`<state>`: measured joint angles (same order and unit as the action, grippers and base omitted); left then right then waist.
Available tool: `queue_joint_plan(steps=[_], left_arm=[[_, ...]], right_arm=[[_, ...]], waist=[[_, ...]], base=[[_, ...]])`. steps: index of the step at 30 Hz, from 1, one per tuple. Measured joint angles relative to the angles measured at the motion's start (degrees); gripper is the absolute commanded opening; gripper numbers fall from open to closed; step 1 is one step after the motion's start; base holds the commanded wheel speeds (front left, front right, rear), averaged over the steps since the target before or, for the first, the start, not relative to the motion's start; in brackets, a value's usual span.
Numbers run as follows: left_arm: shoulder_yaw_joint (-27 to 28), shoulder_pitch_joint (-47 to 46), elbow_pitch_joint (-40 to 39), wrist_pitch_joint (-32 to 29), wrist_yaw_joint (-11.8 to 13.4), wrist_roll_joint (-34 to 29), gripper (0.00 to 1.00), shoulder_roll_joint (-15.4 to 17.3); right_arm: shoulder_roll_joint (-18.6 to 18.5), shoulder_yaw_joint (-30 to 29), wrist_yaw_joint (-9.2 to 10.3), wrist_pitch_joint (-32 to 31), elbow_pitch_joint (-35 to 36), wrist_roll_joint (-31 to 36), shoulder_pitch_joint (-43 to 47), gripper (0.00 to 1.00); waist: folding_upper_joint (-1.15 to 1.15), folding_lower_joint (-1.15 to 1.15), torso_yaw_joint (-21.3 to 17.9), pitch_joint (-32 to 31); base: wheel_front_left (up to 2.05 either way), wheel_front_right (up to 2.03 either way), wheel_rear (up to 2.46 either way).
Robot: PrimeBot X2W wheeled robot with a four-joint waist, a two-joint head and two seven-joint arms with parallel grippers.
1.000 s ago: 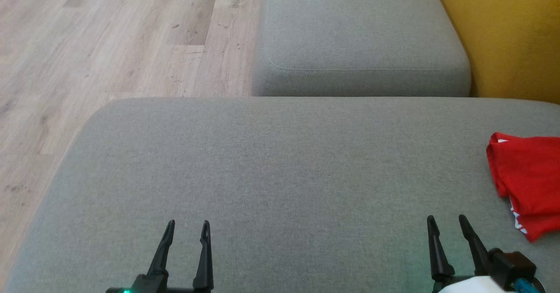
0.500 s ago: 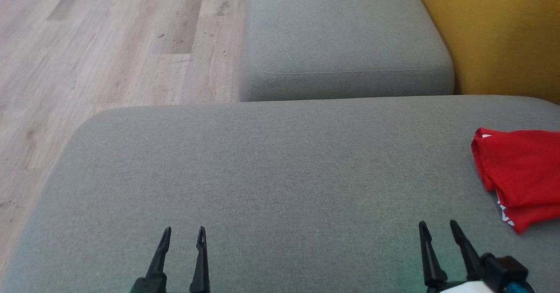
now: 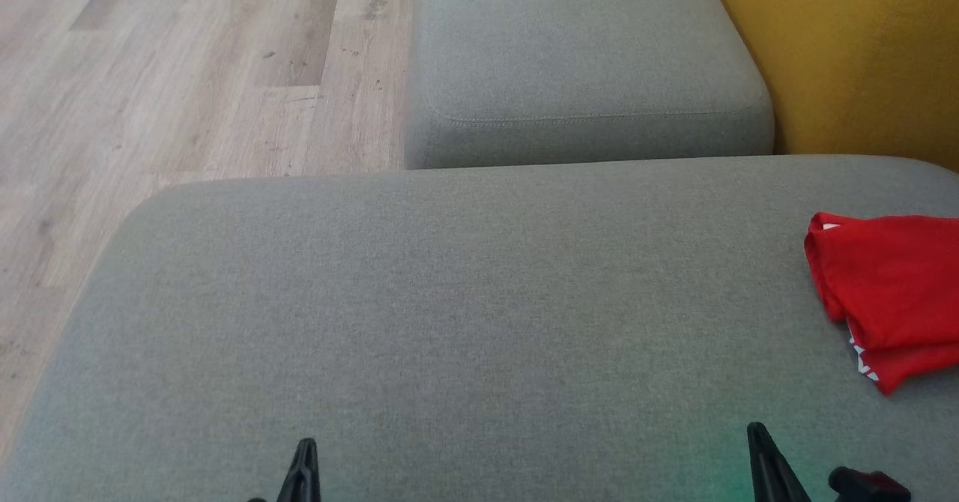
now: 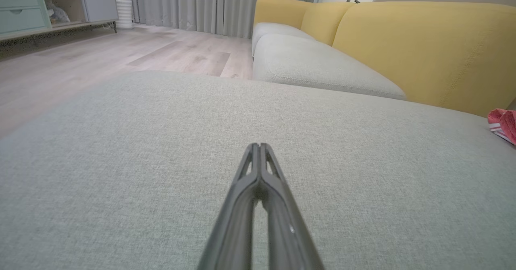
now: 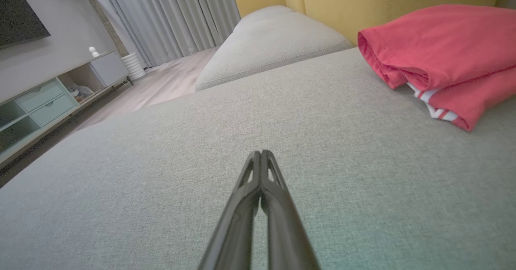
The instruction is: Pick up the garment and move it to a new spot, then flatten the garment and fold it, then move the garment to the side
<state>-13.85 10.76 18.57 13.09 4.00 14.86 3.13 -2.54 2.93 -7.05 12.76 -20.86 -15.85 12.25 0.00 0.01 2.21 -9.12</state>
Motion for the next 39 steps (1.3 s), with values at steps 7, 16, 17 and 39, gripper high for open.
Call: queue_joint_plan(steps=[7, 16, 17, 39], left_arm=[[1.13, -0.31, -0.11, -1.29, -0.57, 5.24, 0.0, 0.0], [2.77, -1.59, -0.29, -2.59, -1.58, 11.16, 0.0, 0.0], [2.83, -1.64, -0.3, -3.0, -1.6, 11.83, 0.0, 0.0], [6.39, -4.36, -0.57, -6.54, -3.58, 26.2, 0.0, -0.04]], right_arm=[[0.0, -0.81, 0.0, -1.36, 0.16, -5.15, -0.26, 0.0], [0.0, -1.58, 0.0, -2.74, 0.64, -10.98, -2.14, 0.0], [0.0, -1.68, 0.0, -2.78, 0.66, -11.61, -2.3, 0.0], [0.02, -3.57, 0.01, -6.47, 1.64, -25.82, -4.78, 0.0]], waist=[[0.0, 0.0, -0.15, 0.65], [0.0, 0.0, -0.32, 1.36], [0.0, 0.0, -0.34, 1.44], [0.0, 0.0, -0.75, 3.19]], base=[[0.0, 0.0, 0.0], [0.0, 0.0, 0.0], [0.0, 0.0, 0.0], [0.0, 0.0, 0.0]])
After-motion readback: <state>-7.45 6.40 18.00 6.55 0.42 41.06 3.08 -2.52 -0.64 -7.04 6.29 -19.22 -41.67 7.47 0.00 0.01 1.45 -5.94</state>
